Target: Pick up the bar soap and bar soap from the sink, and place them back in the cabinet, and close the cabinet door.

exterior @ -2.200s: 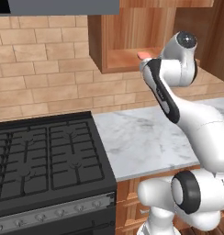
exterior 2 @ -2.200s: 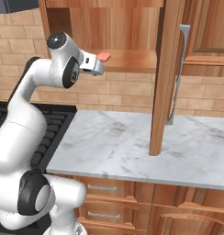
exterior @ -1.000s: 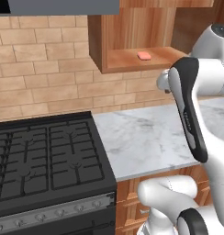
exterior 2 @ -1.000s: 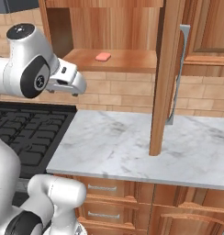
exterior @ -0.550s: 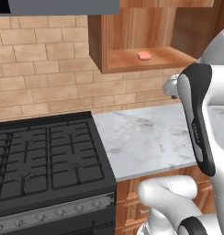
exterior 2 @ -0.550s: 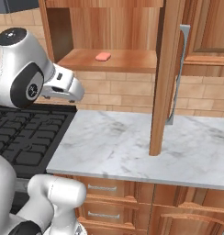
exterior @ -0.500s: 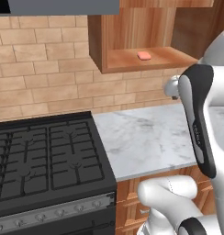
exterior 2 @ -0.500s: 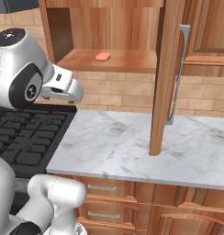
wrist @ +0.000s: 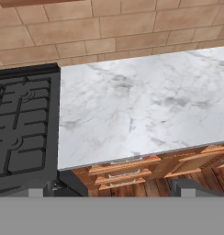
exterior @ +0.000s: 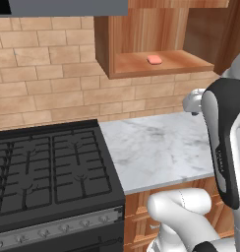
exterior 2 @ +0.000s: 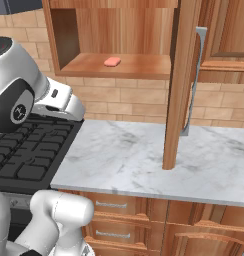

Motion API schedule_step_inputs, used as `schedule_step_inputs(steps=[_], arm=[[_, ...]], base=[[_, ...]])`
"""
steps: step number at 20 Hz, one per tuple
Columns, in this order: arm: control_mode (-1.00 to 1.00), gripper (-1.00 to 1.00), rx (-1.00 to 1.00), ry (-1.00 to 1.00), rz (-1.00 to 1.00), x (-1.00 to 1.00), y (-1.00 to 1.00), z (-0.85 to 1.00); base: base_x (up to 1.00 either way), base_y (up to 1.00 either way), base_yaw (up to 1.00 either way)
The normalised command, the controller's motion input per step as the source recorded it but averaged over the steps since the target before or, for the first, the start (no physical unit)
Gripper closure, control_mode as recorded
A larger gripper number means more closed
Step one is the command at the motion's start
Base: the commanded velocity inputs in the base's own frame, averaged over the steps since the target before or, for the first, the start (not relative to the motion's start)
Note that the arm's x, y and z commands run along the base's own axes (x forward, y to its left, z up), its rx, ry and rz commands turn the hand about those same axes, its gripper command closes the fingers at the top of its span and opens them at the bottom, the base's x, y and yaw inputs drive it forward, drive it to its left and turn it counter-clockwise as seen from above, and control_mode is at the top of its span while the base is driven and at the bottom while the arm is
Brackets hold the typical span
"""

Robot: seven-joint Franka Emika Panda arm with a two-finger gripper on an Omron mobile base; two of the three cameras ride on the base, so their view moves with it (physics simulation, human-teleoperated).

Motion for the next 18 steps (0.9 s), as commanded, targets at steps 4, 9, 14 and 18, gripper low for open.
schedule_step_inputs(steps=[4,9,14,18], arm=[[-1.0,-1.0,0.0,0.04,0.0,-0.35,0.0,-0.11],[-1.0,-1.0,0.0,0.03,0.01,-0.36,0.0,-0.18],[1.0,-1.0,0.0,0.02,0.0,-0.26,0.0,-0.08],[1.0,-1.0,0.0,0.0,0.0,0.0,0.0,0.0]], base=[[0.0,0.0,0.0],[0.0,0.0,0.0],[-0.05,0.01,0.0],[-0.21,0.25,-0.04]])
